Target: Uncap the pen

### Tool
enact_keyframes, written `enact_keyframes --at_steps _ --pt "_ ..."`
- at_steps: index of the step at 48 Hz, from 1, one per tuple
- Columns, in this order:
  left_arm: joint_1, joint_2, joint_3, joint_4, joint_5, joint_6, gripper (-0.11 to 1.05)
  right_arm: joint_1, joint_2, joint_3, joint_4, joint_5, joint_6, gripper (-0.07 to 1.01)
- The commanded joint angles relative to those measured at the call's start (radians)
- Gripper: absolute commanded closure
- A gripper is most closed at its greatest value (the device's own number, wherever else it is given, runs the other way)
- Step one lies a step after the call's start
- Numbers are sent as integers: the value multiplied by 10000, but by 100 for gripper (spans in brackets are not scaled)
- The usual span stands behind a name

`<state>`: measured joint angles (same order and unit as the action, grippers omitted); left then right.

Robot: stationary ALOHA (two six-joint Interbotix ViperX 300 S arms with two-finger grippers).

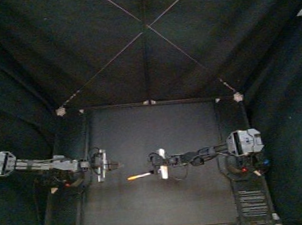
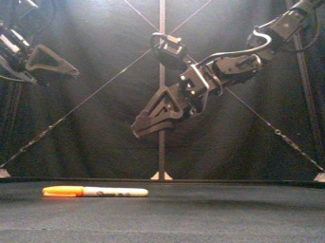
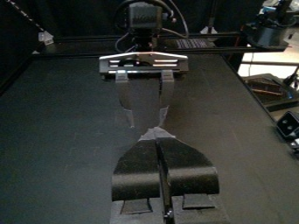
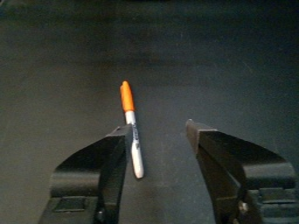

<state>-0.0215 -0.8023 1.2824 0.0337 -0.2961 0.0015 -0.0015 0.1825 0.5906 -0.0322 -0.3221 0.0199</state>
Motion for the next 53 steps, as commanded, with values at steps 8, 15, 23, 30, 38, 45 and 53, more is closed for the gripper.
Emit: enact_keyframes --at_steps 8,15,23,30,38,45,53 --pt "-31 31 -123 0 -31 15 93 46 476 -598 291 199 31 4" --pt "-31 31 -123 0 -31 15 93 153 813 -890 307 675 15 5" --pt "-31 31 -123 0 -31 15 93 307 1120 -1181 307 1104 15 5" --pt "-31 31 -123 -15 -31 15 93 460 1335 -1350 322 1381 15 6" --pt "-31 31 -123 0 -31 15 93 506 1611 -1565 383 1749 31 9" --pt "-31 31 -123 0 -31 15 93 445 1795 -1672 476 1917 15 17" --pt "-15 15 -123 0 -31 15 92 414 1887 -1641 629 2086 15 30"
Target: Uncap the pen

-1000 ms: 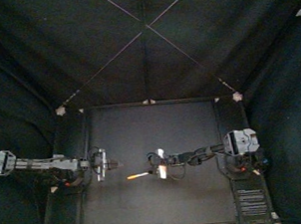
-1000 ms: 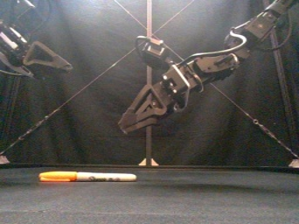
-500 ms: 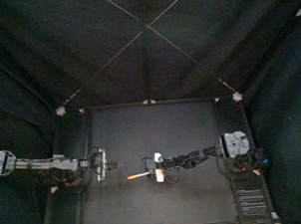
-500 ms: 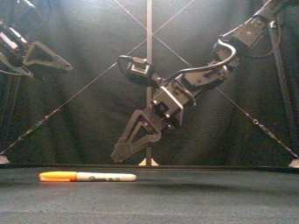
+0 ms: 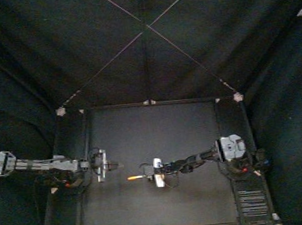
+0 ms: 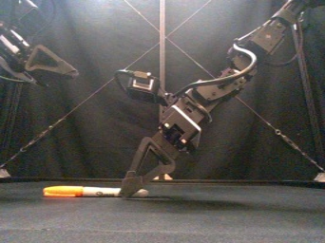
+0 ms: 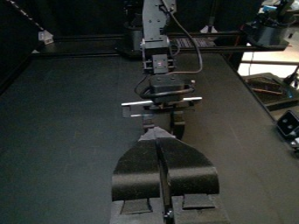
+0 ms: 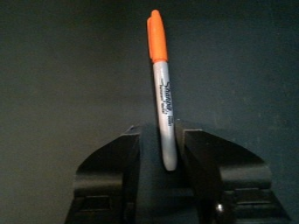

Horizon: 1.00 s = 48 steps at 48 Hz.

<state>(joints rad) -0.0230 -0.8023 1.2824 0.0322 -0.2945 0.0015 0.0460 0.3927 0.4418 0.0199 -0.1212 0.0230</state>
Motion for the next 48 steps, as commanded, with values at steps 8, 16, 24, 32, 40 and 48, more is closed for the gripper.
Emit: enact_keyframes --at_steps 8,16,24,32,40,48 --pt "-15 31 -123 0 -61 -15 84 -46 -383 -107 107 245 0 37" --pt "-15 46 -184 -31 -138 -46 65 -61 -1120 77 31 245 -46 38" --pt "-15 123 -276 -430 -184 -46 46 -123 -1979 353 -138 230 -61 38" --pt "-15 368 -629 -568 -368 15 25 -230 -2592 522 -522 169 -92 38" --pt "138 476 -890 -568 -445 46 8 -353 -2976 552 -997 153 -92 38" --pt "261 476 -890 -598 -445 -31 0 -522 -3344 552 -1304 46 -92 38"
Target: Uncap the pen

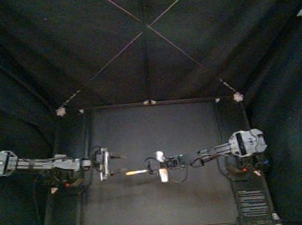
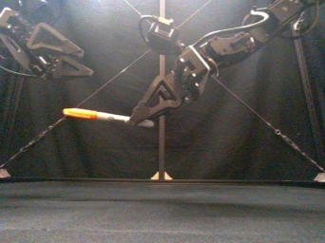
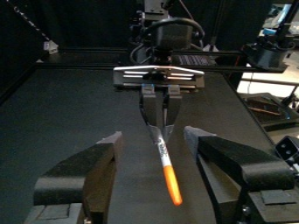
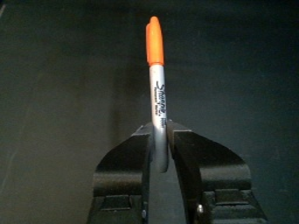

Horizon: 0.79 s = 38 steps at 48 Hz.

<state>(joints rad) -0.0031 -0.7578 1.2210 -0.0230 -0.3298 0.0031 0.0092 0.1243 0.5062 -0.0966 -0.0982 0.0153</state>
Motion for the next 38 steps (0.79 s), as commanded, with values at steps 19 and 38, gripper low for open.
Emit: enact_keyframes --at_steps 19,38 --pt "61 629 -522 -660 -261 -46 0 -690 -1580 230 -583 -1089 -31 38" --pt "184 2148 -1335 -767 -307 -46 3 -736 -1595 261 -660 -1273 -31 38"
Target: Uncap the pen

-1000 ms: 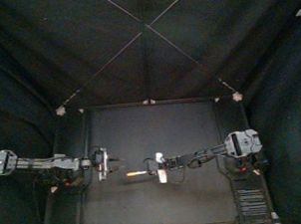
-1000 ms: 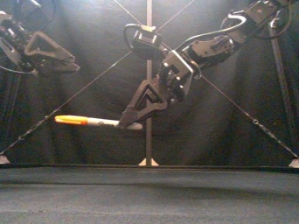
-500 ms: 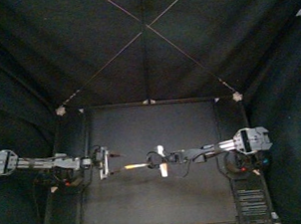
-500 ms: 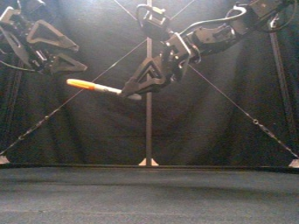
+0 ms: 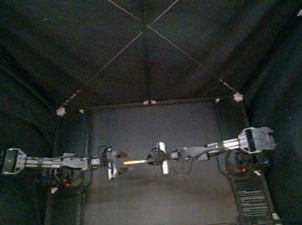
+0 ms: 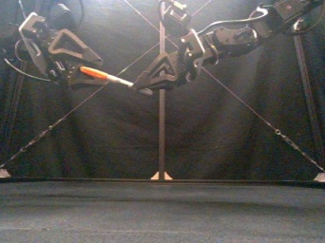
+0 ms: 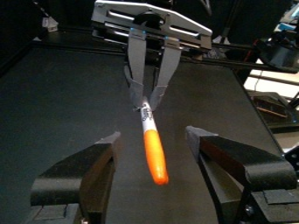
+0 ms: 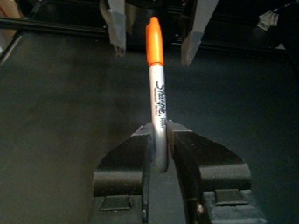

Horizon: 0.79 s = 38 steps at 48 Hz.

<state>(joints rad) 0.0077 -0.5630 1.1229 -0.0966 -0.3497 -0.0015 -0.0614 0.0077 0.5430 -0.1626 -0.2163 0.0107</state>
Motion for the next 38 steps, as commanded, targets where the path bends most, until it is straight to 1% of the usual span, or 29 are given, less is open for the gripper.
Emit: enact_keyframes --at_steps 1,3,4,5,8,10,14,19,22,23,26,38 --pt "107 199 -353 -46 -123 0 3 -46 -430 -92 0 -107 15 38" --pt "184 215 -337 -77 -123 0 5 -31 -430 -77 0 -107 15 38" --pt "215 215 -322 -92 -138 -15 6 -31 -430 -61 0 -107 15 38" --pt "245 215 -307 -123 -138 0 7 -31 -430 -77 0 -107 15 38" --pt "291 199 -276 -215 -138 0 13 -31 -430 -61 0 -92 15 38" --pt "291 184 -261 -261 -138 15 17 -31 -430 -61 0 -107 15 38" --pt "307 184 -245 -307 -138 15 26 -46 -460 -61 -15 -107 0 38" --pt "291 169 -199 -291 -138 15 37 -92 -614 31 -15 -107 0 38" --pt "291 153 -153 -307 -138 15 42 -138 -736 123 -15 -107 0 38" --pt "291 153 -153 -307 -138 31 43 -169 -782 169 0 -107 0 38" --pt "291 107 -107 -307 -138 31 46 -230 -966 307 0 -107 15 38" --pt "276 -337 77 -276 -123 31 46 -460 -1580 966 61 -199 46 38"
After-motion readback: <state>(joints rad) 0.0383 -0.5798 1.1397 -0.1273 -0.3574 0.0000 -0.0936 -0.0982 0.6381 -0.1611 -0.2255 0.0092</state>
